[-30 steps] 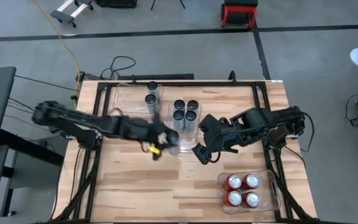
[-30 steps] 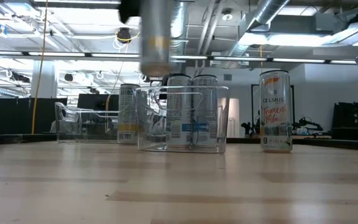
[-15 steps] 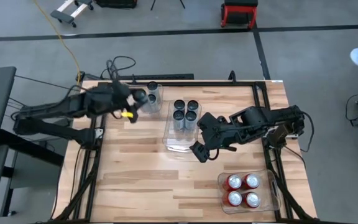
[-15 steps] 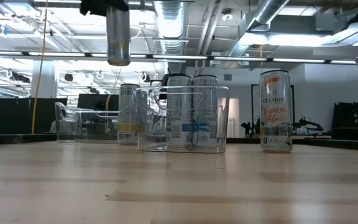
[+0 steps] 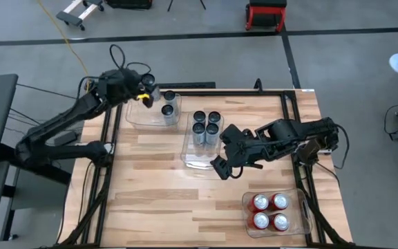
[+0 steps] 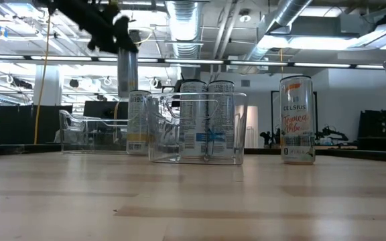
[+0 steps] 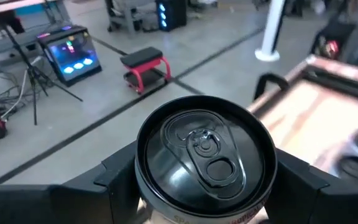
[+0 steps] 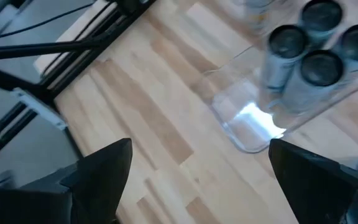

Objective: Sort soda cans
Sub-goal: Put the white yellow soda can into the top transparent bin

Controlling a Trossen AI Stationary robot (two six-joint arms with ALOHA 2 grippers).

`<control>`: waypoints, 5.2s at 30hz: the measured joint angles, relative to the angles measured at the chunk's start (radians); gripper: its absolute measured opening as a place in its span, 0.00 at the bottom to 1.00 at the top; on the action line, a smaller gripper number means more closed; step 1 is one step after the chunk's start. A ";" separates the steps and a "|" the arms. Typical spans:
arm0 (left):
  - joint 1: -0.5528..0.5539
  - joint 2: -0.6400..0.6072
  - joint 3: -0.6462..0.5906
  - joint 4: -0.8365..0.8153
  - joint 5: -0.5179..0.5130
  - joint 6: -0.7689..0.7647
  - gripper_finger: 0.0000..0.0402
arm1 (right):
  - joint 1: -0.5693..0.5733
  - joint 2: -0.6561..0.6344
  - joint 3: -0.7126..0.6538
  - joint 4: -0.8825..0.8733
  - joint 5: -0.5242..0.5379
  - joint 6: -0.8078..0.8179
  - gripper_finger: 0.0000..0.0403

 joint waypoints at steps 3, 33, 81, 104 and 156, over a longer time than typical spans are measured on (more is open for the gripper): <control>0.077 0.017 -0.100 0.149 0.053 -0.017 0.62 | 0.007 0.000 0.000 -0.029 0.048 0.006 0.98; 0.124 0.286 -0.398 0.549 0.082 -0.088 0.66 | -0.068 0.000 0.000 -0.169 0.074 0.020 0.98; -0.041 -0.390 -0.274 0.003 0.133 -0.277 0.97 | -0.436 -0.311 -0.737 0.037 -0.235 -0.319 0.95; -0.213 -0.405 -0.275 0.001 0.129 -0.375 0.97 | -0.465 -0.303 -0.993 0.252 -0.365 -0.320 0.98; -0.655 -0.313 -0.171 -0.056 0.012 -0.439 0.80 | -0.033 0.271 -0.272 0.287 -0.433 -0.232 0.57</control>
